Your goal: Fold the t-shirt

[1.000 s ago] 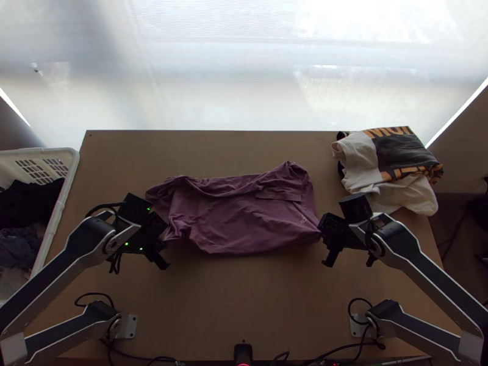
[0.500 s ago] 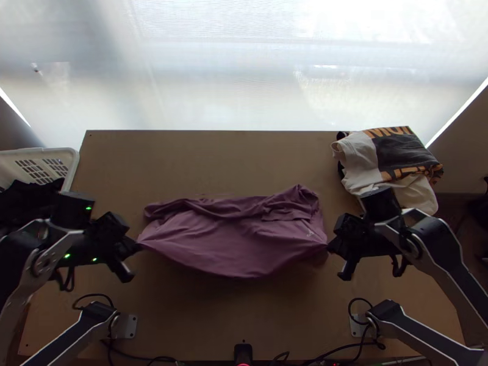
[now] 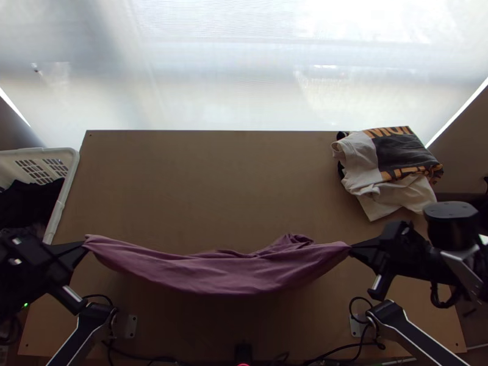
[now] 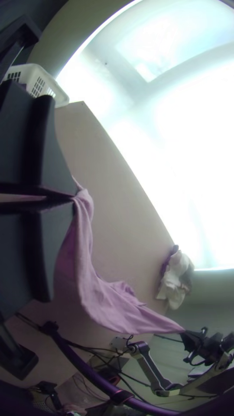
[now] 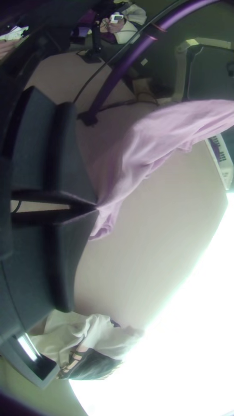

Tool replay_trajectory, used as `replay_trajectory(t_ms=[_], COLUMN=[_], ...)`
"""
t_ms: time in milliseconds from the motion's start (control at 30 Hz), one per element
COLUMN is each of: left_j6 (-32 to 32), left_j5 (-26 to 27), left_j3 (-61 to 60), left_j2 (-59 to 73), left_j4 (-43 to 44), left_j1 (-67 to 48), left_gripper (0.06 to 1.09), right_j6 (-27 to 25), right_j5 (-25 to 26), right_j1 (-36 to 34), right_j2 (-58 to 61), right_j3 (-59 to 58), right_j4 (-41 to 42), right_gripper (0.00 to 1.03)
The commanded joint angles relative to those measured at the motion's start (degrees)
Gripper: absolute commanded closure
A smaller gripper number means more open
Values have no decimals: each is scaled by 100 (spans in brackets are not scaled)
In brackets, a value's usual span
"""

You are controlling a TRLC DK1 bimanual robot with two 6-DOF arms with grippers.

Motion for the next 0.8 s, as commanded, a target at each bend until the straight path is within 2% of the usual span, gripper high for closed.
replay_trajectory(t_ms=[0, 100, 267, 333, 433, 467, 667, 767], left_j6=[-299, -431, -466, -625, -1082, -1161, -1776, -1802], left_j5=[16, 245, 614, 974, 1510, 1607, 1616, 1616], left_j3=[764, 764, 1142, 1432, 1652, 1669, 1836, 1537], left_j2=[-229, -325, -317, -211, 105, 176, 439, 404], left_j4=[48, 57, 215, 285, 689, 918, 2227, 2561], left_j1=[452, 478, 478, 487, 505, 496, 100, -31], left_gripper=[105, 105, 105, 105, 105, 105, 105, 105], right_j6=[267, 338, 637, 698, 830, 830, 874, 1208], right_j5=[-153, -320, -1006, -1287, -2060, -2113, -2140, -2526], right_j1=[-310, -381, -794, -961, -1339, -1409, -1945, -2288], right_j2=[-326, -396, -484, -519, -536, -519, 8, 52], right_j3=[641, 861, 1336, 1476, 1617, 1687, 2672, 2672], right_j4=[-58, -32, 30, 30, 65, 153, 636, 1032], right_gripper=[100, 100, 100, 100, 100, 100, 100, 100])
